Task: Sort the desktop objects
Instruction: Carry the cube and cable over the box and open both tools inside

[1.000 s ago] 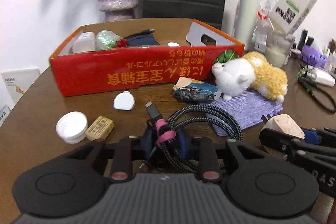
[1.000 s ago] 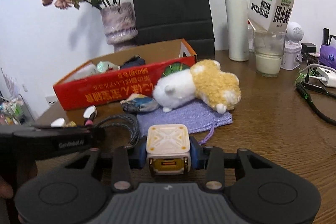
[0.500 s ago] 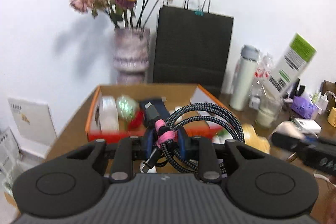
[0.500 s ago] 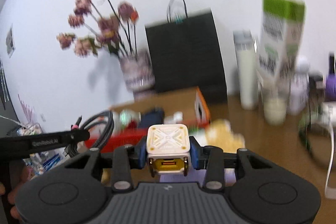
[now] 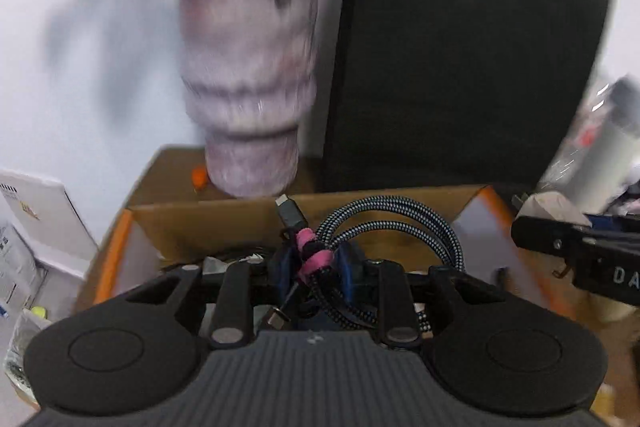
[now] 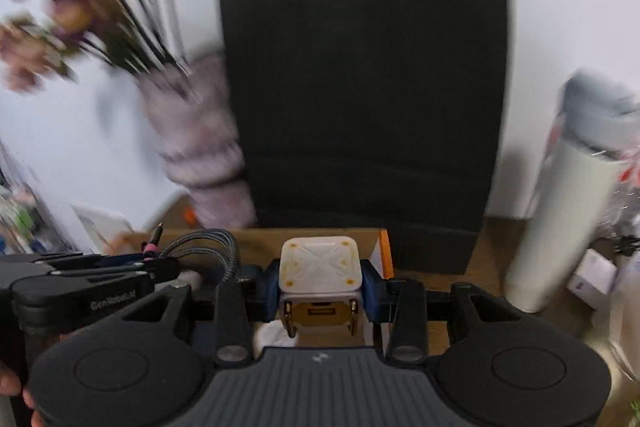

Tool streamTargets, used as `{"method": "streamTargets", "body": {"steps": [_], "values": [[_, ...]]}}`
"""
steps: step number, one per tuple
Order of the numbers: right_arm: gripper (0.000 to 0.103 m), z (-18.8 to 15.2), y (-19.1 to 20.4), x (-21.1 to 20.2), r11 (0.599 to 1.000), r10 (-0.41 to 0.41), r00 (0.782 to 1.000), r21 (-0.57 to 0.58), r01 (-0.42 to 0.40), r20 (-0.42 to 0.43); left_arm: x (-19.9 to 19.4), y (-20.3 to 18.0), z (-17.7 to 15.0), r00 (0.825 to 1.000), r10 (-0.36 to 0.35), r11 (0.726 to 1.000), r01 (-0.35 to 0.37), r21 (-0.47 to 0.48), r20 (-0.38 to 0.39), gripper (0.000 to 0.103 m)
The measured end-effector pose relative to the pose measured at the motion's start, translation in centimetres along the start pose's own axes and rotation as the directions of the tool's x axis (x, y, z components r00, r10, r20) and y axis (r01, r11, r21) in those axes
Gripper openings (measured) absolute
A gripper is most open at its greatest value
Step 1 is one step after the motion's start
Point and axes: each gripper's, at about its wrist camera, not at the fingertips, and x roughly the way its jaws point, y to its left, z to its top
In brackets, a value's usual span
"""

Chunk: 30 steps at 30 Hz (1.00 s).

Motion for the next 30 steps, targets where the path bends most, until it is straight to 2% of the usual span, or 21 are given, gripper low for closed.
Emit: {"method": "streamTargets", "body": {"steps": [3, 5, 8, 10, 13, 14, 15, 19, 21, 23, 24, 26, 30], "values": [[0.038, 0.3, -0.4, 4.9, 0.999, -0.041, 0.996, -0.014, 0.040, -0.081, 3.8, -0.9, -0.3, 0.997, 0.060, 0.994, -0.056, 0.098, -0.038, 0.028], [0.038, 0.0, -0.1, 7.1, 0.996, -0.068, 0.992, -0.056, 0.062, -0.111, 5.0, -0.4, -0.4, 0.997, 0.021, 0.997, -0.015, 0.072, -0.079, 0.028], [0.038, -0.6, 0.3, 9.6, 0.994, -0.083, 0.987, -0.083, 0.072, -0.139, 5.2, 0.5, -0.4, 0.996, -0.016, 1.000, 0.018, 0.025, -0.088, 0.031], [0.038, -1.2, 1.5, 10.2, 0.985, -0.108, 0.987, -0.145, 0.090, -0.122, 5.3, 0.6, -0.4, 0.996, -0.016, 0.999, 0.018, 0.027, -0.088, 0.034], [0.038, -0.9, 2.9, 11.2, 0.970, -0.165, 0.977, -0.202, 0.135, -0.139, 5.5, 0.5, -0.4, 0.996, 0.019, 1.000, -0.017, 0.023, -0.091, 0.057], [0.043, -0.9, 3.2, 11.3, 0.965, -0.179, 0.973, -0.221, 0.144, -0.144, 5.4, 0.5, -0.3, 0.995, 0.018, 1.000, -0.015, 0.025, -0.093, 0.061], [0.043, -1.1, 3.2, 11.5, 0.958, -0.194, 0.970, -0.240, 0.156, -0.148, 5.3, 0.5, -0.2, 0.995, 0.016, 0.999, -0.013, 0.032, -0.094, 0.061], [0.044, -0.5, 2.8, 9.2, 0.966, -0.177, 0.976, -0.214, 0.148, -0.123, 2.7, 1.3, 0.5, 0.997, -0.020, 1.000, 0.020, -0.001, -0.069, 0.064], [0.050, 0.2, 2.4, 6.8, 0.979, -0.131, 0.987, -0.168, 0.114, -0.097, 0.7, 1.8, 0.9, 0.999, -0.020, 1.000, 0.020, -0.011, -0.047, 0.073], [0.064, 0.7, 2.2, 4.3, 0.987, -0.094, 0.992, -0.139, 0.081, -0.088, -1.8, 2.2, 0.7, 1.000, -0.006, 1.000, 0.006, 0.001, -0.025, 0.081], [0.067, 0.6, 2.2, 3.1, 0.989, -0.080, 0.993, -0.135, 0.068, -0.085, -3.2, 2.6, 0.0, 1.000, -0.008, 1.000, 0.008, -0.003, -0.006, 0.085], [0.070, -0.3, 2.3, 1.2, 0.991, -0.044, 0.996, -0.127, 0.034, -0.083, -5.8, 3.5, -2.1, 1.000, -0.006, 1.000, 0.006, -0.021, 0.019, 0.086], [0.069, -3.7, 1.7, -0.2, 0.998, 0.039, 0.986, -0.045, -0.047, -0.162, -8.4, 4.2, -5.7, 1.000, 0.026, 0.998, -0.026, -0.050, -0.006, 0.086]]}}
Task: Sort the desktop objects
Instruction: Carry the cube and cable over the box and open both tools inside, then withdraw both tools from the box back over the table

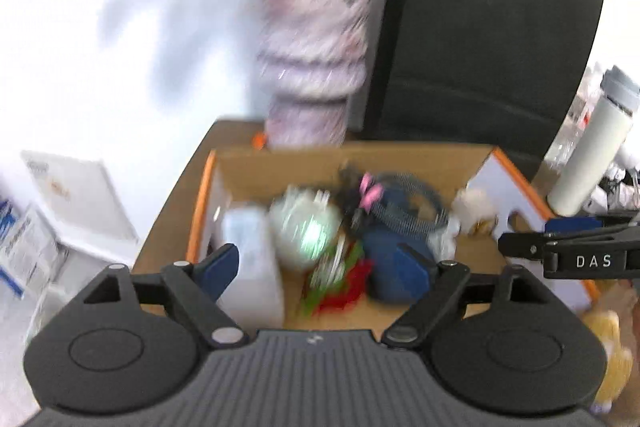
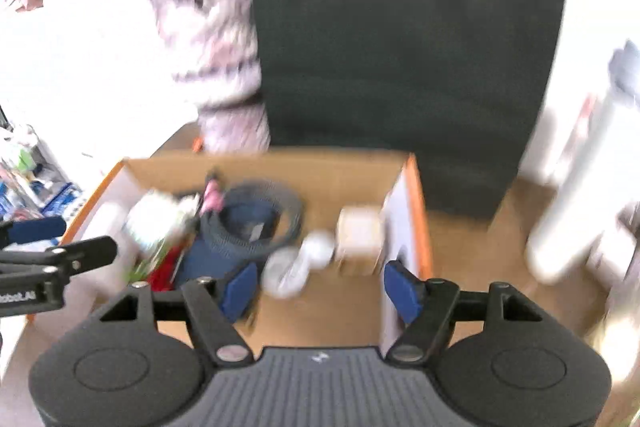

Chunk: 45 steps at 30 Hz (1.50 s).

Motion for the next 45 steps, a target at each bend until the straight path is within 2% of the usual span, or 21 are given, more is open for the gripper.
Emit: {"method": "streamTargets", "body": {"steps": [3, 6, 8, 11, 13, 14, 16, 18, 20, 23, 27, 30, 35, 39, 45], "values": [[0.067, -2.8, 0.9, -0.2, 0.999, 0.046, 0.998, 0.030, -0.045, -0.030, -0.8, -0.2, -2.6, 1.000, -0.004, 1.000, 0.003, -0.023, -0.026, 0.086], [0.066, -4.9, 2.4, -0.3, 0.999, 0.010, 0.999, 0.031, -0.009, -0.044, -1.9, -0.2, -3.7, 1.000, 0.014, 0.999, -0.013, -0.037, 0.004, 0.086], [0.066, -5.7, 3.1, -1.6, 1.000, -0.017, 1.000, 0.013, 0.017, -0.004, -3.2, 0.0, -3.8, 0.999, 0.026, 0.999, -0.025, -0.044, 0.025, 0.086], [0.069, -6.5, 3.7, -4.4, 1.000, 0.004, 0.999, -0.001, -0.004, 0.052, -5.5, 0.1, -4.7, 0.997, 0.046, 0.998, -0.043, -0.053, 0.057, 0.087], [0.077, -7.6, 4.0, -6.6, 1.000, -0.020, 0.992, 0.003, 0.020, 0.124, -7.6, -0.1, -6.1, 0.991, 0.085, 0.995, -0.079, -0.056, 0.102, 0.094], [0.082, -8.4, 4.2, -7.7, 0.999, -0.041, 0.984, 0.015, 0.038, 0.173, -8.6, -0.3, -7.2, 0.987, 0.085, 0.996, -0.078, -0.052, 0.135, 0.102], [0.085, -10.6, 4.5, -9.8, 0.998, -0.068, 0.965, 0.032, 0.062, 0.254, -10.1, -0.5, -9.5, 0.984, 0.040, 0.999, -0.034, -0.037, 0.174, 0.103], [0.087, -13.5, 5.2, -11.4, 0.996, -0.093, 0.946, 0.029, 0.089, 0.309, -10.8, -0.6, -11.7, 0.988, 0.034, 0.998, -0.027, -0.051, 0.149, 0.103], [0.087, -16.1, 6.1, -12.2, 0.994, -0.099, 0.941, -0.004, 0.106, 0.323, -12.5, -1.0, -14.3, 0.984, 0.042, 0.998, -0.032, -0.059, 0.175, 0.103], [0.088, -20.1, 7.2, -14.1, 0.992, -0.095, 0.931, -0.041, 0.117, 0.352, -15.4, -1.8, -18.0, 0.974, 0.027, 1.000, -0.023, -0.020, 0.225, 0.103], [0.093, -24.7, 7.9, -15.9, 0.998, -0.040, 0.931, -0.038, 0.058, 0.362, -18.6, -2.4, -22.3, 0.968, 0.000, 1.000, 0.006, -0.022, 0.249, 0.103], [0.093, -27.2, 8.6, -16.5, 0.997, -0.044, 0.937, -0.041, 0.062, 0.347, -19.5, -2.5, -25.2, 0.964, -0.036, 0.999, 0.038, -0.004, 0.263, 0.103], [0.093, -31.1, 9.5, -16.8, 0.994, -0.065, 0.947, -0.062, 0.089, 0.316, -19.3, -2.3, -29.1, 0.980, -0.030, 0.999, 0.026, 0.025, 0.199, 0.103], [0.093, -33.1, 9.2, -16.7, 0.997, -0.054, 0.957, -0.033, 0.066, 0.285, -19.6, -2.5, -30.5, 0.984, -0.010, 1.000, 0.006, 0.021, 0.180, 0.103], [0.093, -34.9, 9.5, -18.3, 0.997, -0.058, 0.938, -0.032, 0.073, 0.342, -21.6, -3.5, -31.6, 0.972, 0.033, 0.998, -0.043, 0.036, 0.233, 0.103]]}}
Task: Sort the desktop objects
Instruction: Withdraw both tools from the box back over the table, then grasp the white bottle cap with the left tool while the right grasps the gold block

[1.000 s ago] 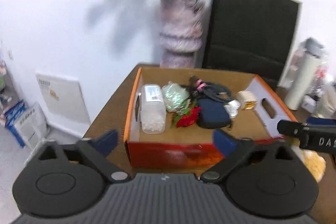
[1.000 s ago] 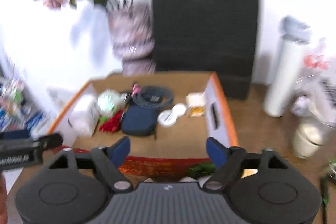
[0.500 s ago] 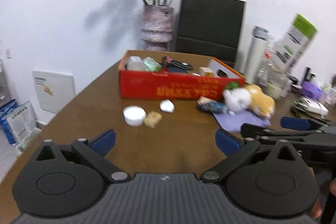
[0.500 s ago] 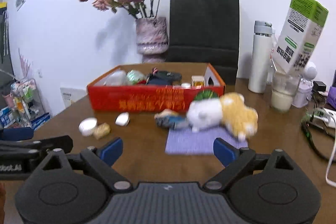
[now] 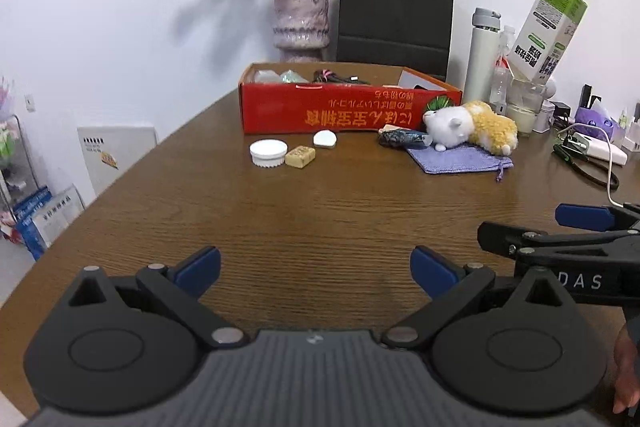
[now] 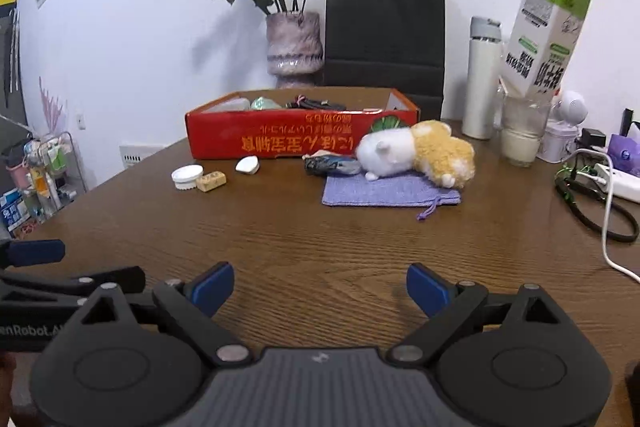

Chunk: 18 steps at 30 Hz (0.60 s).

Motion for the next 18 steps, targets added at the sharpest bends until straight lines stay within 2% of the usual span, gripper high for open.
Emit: {"method": "streamTargets", "body": {"steps": [6, 11, 13, 15, 18], "values": [[0.093, 0.3, -0.1, -0.8, 1.000, 0.001, 1.000, -0.010, 0.000, 0.018, 0.1, 0.6, 0.6, 1.000, 0.011, 1.000, -0.011, 0.002, 0.006, 0.103], [0.092, 2.3, -1.1, 0.4, 1.000, 0.009, 1.000, -0.002, -0.009, 0.013, 2.5, 2.7, 3.4, 1.000, 0.010, 0.999, -0.010, -0.039, -0.014, 0.103], [0.090, 3.5, -1.4, 1.4, 1.000, 0.016, 1.000, 0.010, -0.016, 0.013, 3.7, 3.2, 4.9, 1.000, 0.015, 1.000, -0.015, 0.000, -0.012, 0.103], [0.086, 4.8, -1.5, 2.5, 1.000, 0.024, 1.000, 0.010, -0.024, 0.007, 4.3, 4.0, 6.6, 0.999, 0.022, 0.998, -0.024, 0.056, 0.040, 0.103], [0.084, 5.9, -0.7, 4.5, 0.994, 0.093, 0.996, -0.057, -0.092, 0.014, 5.8, 5.7, 8.3, 0.998, 0.022, 0.994, -0.029, 0.102, 0.064, 0.101]]}}
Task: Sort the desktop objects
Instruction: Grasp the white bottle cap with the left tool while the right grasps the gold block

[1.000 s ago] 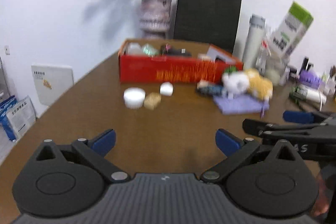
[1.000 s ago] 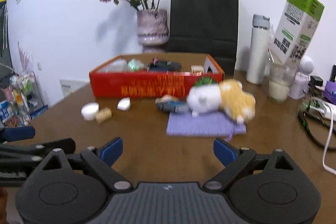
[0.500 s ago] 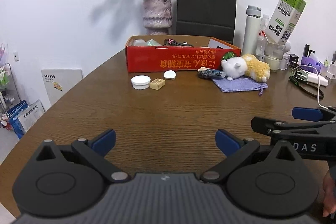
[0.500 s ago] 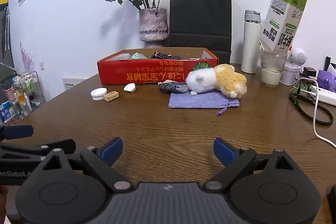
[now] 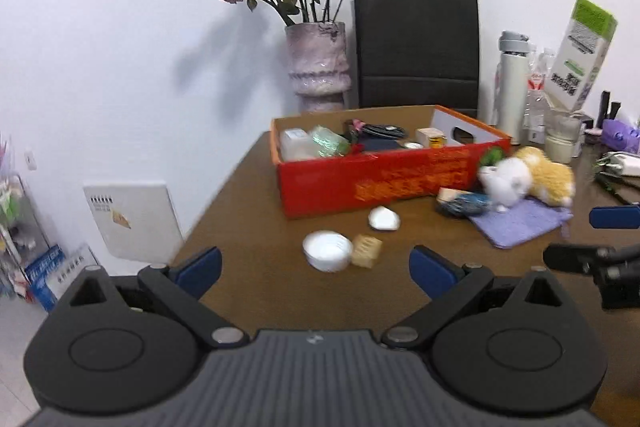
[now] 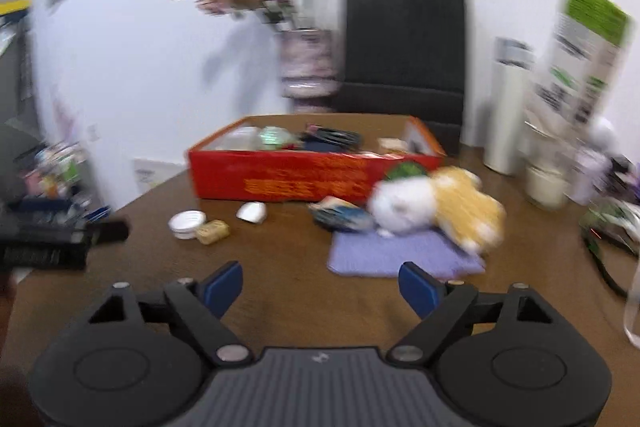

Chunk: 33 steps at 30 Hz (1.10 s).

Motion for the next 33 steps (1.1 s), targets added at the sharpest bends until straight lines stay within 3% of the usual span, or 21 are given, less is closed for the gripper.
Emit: {"method": "streamTargets", "body": {"steps": [4, 8, 13, 17, 18, 19, 23, 25, 27, 29, 30, 33], "values": [[0.071, 0.9, 1.8, 5.0, 0.988, 0.107, 0.991, -0.104, -0.115, -0.075, 3.2, 3.2, 0.2, 0.996, -0.032, 0.996, 0.025, -0.080, -0.088, 0.092], [0.068, 2.0, 4.0, 10.1, 0.954, 0.220, 0.968, -0.181, -0.240, -0.124, 5.1, 5.0, -0.5, 0.984, -0.112, 0.987, 0.095, -0.127, -0.136, 0.092], [0.055, 3.1, 6.3, 14.9, 0.913, 0.266, 0.947, -0.268, -0.308, -0.181, 7.0, 5.5, -0.8, 0.969, -0.198, 0.974, 0.177, -0.144, -0.149, 0.092], [0.053, 4.0, 6.8, 17.0, 0.904, 0.294, 0.936, -0.261, -0.338, -0.194, 8.3, 5.3, -0.1, 0.960, -0.237, 0.968, 0.220, -0.119, -0.148, 0.092], [0.048, 4.1, 6.6, 17.2, 0.902, 0.317, 0.927, -0.238, -0.360, -0.202, 8.6, 5.2, 0.0, 0.961, -0.233, 0.970, 0.217, -0.112, -0.150, 0.092], [0.032, 4.1, 6.4, 17.3, 0.899, 0.338, 0.918, -0.219, -0.380, -0.206, 8.9, 5.1, 0.1, 0.964, -0.218, 0.973, 0.202, -0.113, -0.153, 0.092], [0.031, 3.5, 5.5, 15.5, 0.920, 0.288, 0.938, -0.215, -0.327, -0.191, 10.4, 4.6, 0.5, 0.961, -0.220, 0.970, 0.197, -0.143, -0.165, 0.092], [0.031, 3.4, 4.1, 14.0, 0.957, 0.224, 0.962, -0.151, -0.248, -0.158, 11.3, 3.4, 0.8, 0.962, -0.212, 0.974, 0.193, -0.119, -0.174, 0.093], [0.031, 3.2, 2.1, 12.4, 0.982, 0.179, 0.977, -0.043, -0.186, -0.119, 12.2, 2.1, 1.1, 0.971, -0.143, 0.988, 0.127, -0.093, -0.193, 0.095], [0.031, 2.6, 0.6, 11.0, 0.988, 0.153, 0.986, 0.027, -0.152, -0.071, 12.9, 1.3, 1.2, 0.973, -0.086, 0.994, 0.070, -0.083, -0.215, 0.085], [0.031, 2.2, 0.0, 10.4, 0.989, 0.142, 0.988, 0.048, -0.140, -0.053, 13.0, 1.2, 1.1, 0.974, -0.077, 0.994, 0.058, -0.094, -0.215, 0.071], [0.031, 1.7, -0.9, 9.1, 0.989, 0.127, 0.992, 0.078, -0.125, -0.016, 12.8, 0.5, 0.8, 0.974, -0.066, 0.994, 0.045, -0.100, -0.215, 0.042]]}}
